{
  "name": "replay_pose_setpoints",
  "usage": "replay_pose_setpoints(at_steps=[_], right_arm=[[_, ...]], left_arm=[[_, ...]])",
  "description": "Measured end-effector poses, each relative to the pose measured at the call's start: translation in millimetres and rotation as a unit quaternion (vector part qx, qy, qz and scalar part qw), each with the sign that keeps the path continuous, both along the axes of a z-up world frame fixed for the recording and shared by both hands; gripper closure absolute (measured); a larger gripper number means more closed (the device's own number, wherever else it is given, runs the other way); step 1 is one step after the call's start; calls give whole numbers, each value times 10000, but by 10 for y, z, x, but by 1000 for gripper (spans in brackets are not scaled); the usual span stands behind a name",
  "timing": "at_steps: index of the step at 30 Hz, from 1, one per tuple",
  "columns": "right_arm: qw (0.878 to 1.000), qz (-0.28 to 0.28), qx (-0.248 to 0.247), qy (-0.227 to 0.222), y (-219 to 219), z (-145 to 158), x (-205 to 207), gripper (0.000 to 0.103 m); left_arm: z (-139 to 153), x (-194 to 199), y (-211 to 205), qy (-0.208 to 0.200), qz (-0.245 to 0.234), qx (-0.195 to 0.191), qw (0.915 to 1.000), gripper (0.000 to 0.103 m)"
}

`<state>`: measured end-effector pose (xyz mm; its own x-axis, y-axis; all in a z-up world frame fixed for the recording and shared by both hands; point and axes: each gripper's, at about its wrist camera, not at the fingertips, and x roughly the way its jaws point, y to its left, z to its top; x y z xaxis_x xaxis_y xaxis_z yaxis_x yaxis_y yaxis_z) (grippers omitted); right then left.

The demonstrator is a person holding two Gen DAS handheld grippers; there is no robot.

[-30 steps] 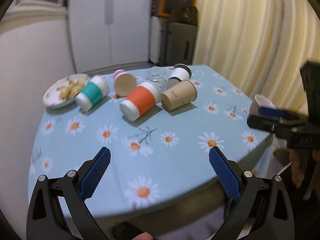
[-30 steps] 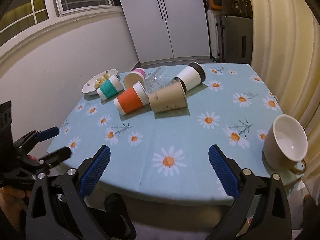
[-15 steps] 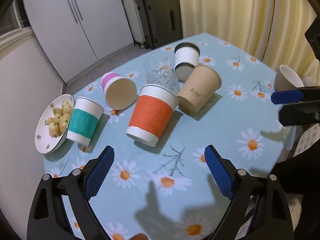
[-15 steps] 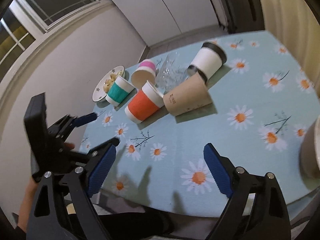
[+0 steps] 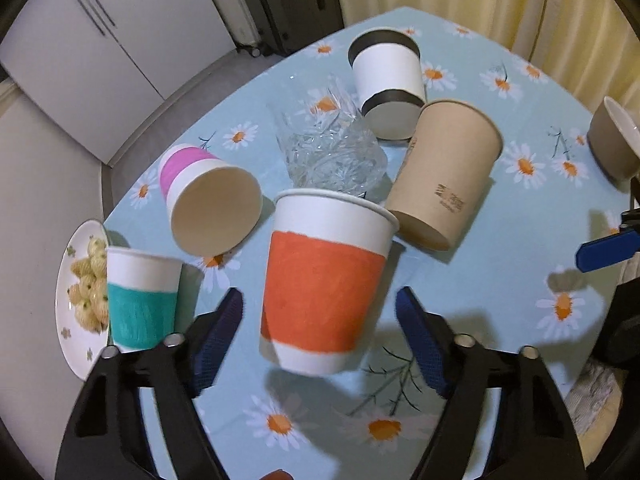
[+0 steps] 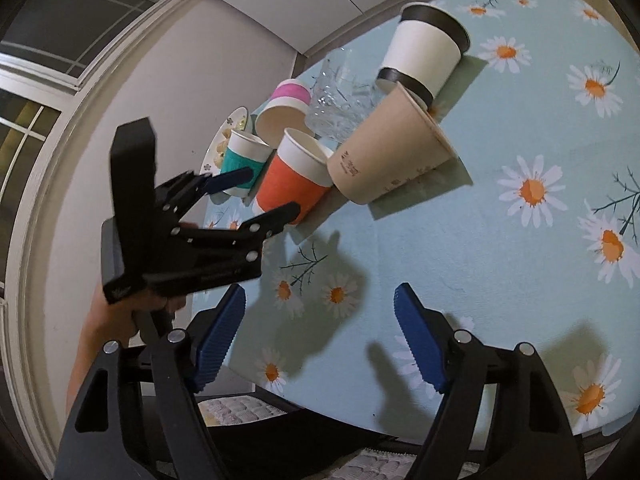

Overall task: Flip cup upright
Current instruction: 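Move the right tool toward the orange-banded paper cup lying on its side, then close the right gripper around the orange-banded cup's body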

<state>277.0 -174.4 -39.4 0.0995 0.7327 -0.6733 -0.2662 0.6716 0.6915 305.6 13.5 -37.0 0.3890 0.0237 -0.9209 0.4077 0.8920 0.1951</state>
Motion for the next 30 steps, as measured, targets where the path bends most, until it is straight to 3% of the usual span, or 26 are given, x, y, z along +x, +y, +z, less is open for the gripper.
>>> replay_pose_setpoints(at_steps=[11,19,22,25,28,30], right_arm=[[9999,-41,124,51,-110,-26,20,26],[9998,-19,204,46,-149,-20,-14,26],[9995,6,312,60,-175,8,-22,26],[9990,82,446,12,-200,78,-49,26],[9984,136,549,10,-236,122,-73,26],[9978,196,624,56,-263,133,-104,26]], left_arm=[[-147,138,-31,244,-158,287,9992,41],[-8,34,-39,242,-59,322,9992,41],[131,-51,42,246,246,70,9994,41],[265,-168,153,297,770,-467,9955,41],[362,-356,213,326,1150,-991,9879,41],[382,-490,246,400,1519,-1430,9772,41]])
